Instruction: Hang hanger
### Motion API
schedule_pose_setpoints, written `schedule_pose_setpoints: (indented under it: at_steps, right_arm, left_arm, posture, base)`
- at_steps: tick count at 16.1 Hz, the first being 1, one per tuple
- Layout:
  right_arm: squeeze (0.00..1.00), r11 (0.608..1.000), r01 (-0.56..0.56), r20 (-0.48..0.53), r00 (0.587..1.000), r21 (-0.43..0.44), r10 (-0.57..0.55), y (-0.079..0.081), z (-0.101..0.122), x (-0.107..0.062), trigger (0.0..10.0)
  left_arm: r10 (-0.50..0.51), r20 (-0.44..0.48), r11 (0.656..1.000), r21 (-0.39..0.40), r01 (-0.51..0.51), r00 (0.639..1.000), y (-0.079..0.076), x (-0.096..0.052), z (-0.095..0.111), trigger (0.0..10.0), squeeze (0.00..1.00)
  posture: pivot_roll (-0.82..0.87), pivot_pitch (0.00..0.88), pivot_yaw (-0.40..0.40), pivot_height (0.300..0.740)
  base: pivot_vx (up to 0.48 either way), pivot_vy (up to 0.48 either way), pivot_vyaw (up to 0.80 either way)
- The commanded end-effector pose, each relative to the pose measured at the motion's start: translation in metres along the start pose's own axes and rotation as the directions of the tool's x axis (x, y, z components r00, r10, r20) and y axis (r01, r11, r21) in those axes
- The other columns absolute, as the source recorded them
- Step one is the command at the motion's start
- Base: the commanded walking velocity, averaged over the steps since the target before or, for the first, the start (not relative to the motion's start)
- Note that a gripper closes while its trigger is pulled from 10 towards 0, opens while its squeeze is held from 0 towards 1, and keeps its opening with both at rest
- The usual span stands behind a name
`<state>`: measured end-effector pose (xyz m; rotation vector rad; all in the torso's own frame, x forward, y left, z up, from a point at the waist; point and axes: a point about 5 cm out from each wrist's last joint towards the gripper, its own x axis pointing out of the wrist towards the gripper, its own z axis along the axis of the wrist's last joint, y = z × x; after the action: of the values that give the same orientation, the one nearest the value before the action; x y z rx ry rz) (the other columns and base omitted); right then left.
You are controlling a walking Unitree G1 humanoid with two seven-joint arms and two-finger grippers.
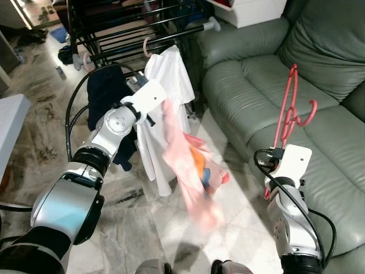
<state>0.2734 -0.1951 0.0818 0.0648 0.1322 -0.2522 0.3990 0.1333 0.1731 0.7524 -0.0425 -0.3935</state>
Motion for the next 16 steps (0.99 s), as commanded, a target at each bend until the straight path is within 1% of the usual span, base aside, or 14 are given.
schedule_pose_setpoints:
  at_steps: [1,2,3,4,5,6,7,8,9,10,11,13,14,16]
  right_arm:
    - [0.0,1.0,-0.018,-0.003,1.0,0.006,0.018,0.004,-0.001,-0.001,10.0]
    - [0.0,1.0,-0.019,-0.005,1.0,0.007,0.019,0.005,-0.002,-0.001,10.0]
    - [0.0,1.0,-0.021,-0.006,1.0,0.008,0.021,0.005,-0.002,0.0,10.0]
    - [0.0,1.0,-0.021,-0.005,1.0,0.009,0.021,0.005,-0.002,0.0,10.0]
    - [0.0,1.0,-0.021,-0.007,1.0,0.011,0.021,0.005,-0.002,0.0,10.0]
    - [0.0,1.0,-0.023,-0.01,1.0,0.012,0.023,0.005,-0.003,0.0,10.0]
    - [0.0,1.0,-0.028,-0.016,0.999,0.014,0.028,0.007,-0.005,0.0,10.0]
    - [0.0,0.999,-0.031,-0.02,0.999,0.016,0.031,0.009,-0.006,0.0,10.0]
    - [0.0,0.999,-0.032,-0.021,0.999,0.016,0.032,0.01,-0.007,-0.001,10.0]
    - [0.0,0.999,-0.033,-0.023,0.999,0.016,0.033,0.011,-0.008,-0.001,10.0]
    - [0.0,0.999,-0.028,-0.027,0.999,0.022,0.029,0.01,-0.007,0.001,10.0]
    - [0.0,0.999,-0.026,-0.025,0.999,0.028,0.026,0.01,-0.007,0.002,10.0]
    - [0.0,0.999,-0.024,-0.024,0.999,0.032,0.025,0.011,-0.007,0.002,10.0]
    - [0.0,0.999,-0.02,-0.023,1.0,0.041,0.021,0.012,-0.007,0.001,10.0]
  left_arm:
    - [0.126,-0.084,0.992,0.041,-0.123,0.988,0.018,-0.001,-0.007,10.0,0.0]
    - [0.094,-0.172,0.992,0.099,-0.078,0.981,0.018,-0.005,-0.022,10.0,0.0]
    - [-0.052,-0.306,0.973,0.197,0.117,0.951,0.005,-0.015,-0.047,10.0,0.0]
    - [-0.217,-0.373,0.925,0.218,0.312,0.902,-0.012,-0.023,-0.061,10.0,0.0]
    - [-0.463,-0.385,0.815,0.169,0.554,0.798,-0.039,-0.035,-0.071,10.0,0.0]
    - [-0.53,-0.333,0.793,0.129,0.595,0.78,-0.049,-0.036,-0.066,10.0,0.0]
    - [-0.527,-0.201,0.838,0.038,0.544,0.826,-0.055,-0.024,-0.043,10.0,0.0]
    - [-0.446,-0.086,0.895,-0.012,0.447,0.891,-0.052,-0.011,-0.02,10.0,0.0]
    - [-0.403,-0.037,0.915,-0.043,0.402,0.914,-0.049,-0.006,-0.01,10.0,0.0]
    - [-0.287,0.009,0.951,-0.117,0.286,0.958,-0.038,0.002,0.004,10.0,0.0]
    - [-0.105,0.023,0.958,-0.266,0.107,0.994,-0.012,0.009,0.017,10.0,0.0]
    - [-0.028,-0.025,0.979,-0.202,0.022,0.999,0.001,0.007,0.009,10.0,0.0]
    - [-0.013,-0.045,0.982,-0.187,0.004,0.999,0.003,0.006,0.006,10.0,0.0]
    - [-0.019,-0.041,0.985,-0.171,0.012,0.999,0.003,0.005,0.005,10.0,0.0]
  posture:
    - [-0.02,0.032,0.127,0.74]
    - [-0.02,0.032,0.128,0.74]
    - [-0.02,0.03,0.13,0.74]
    - [-0.02,0.03,0.13,0.74]
    - [-0.01,0.029,0.133,0.74]
    - [-0.01,0.029,0.133,0.74]
    - [-0.01,0.025,0.131,0.74]
    - [-0.01,0.025,0.131,0.74]
    - [-0.01,0.027,0.131,0.74]
    - [-0.01,0.024,0.133,0.74]
    - [-0.02,0.034,0.138,0.74]
    - [-0.01,0.043,0.148,0.74]
    - [-0.01,0.046,0.153,0.74]
    - [-0.01,0.044,0.156,0.74]
  base:
    - [0.0,0.0,0.0]
    - [0.0,0.0,0.0]
    - [0.0,0.0,0.0]
    - [0.0,0.0,0.0]
    - [0.0,0.0,0.0]
    - [0.0,0.0,0.0]
    - [0.0,0.0,0.0]
    - [0.0,0.0,0.0]
    - [0.0,0.0,0.0]
    - [0.0,0.0,0.0]
    - [0.0,0.0,0.0]
    - [0.0,0.0,0.0]
    - [0.0,0.0,0.0]
    - [0.0,0.0,0.0]
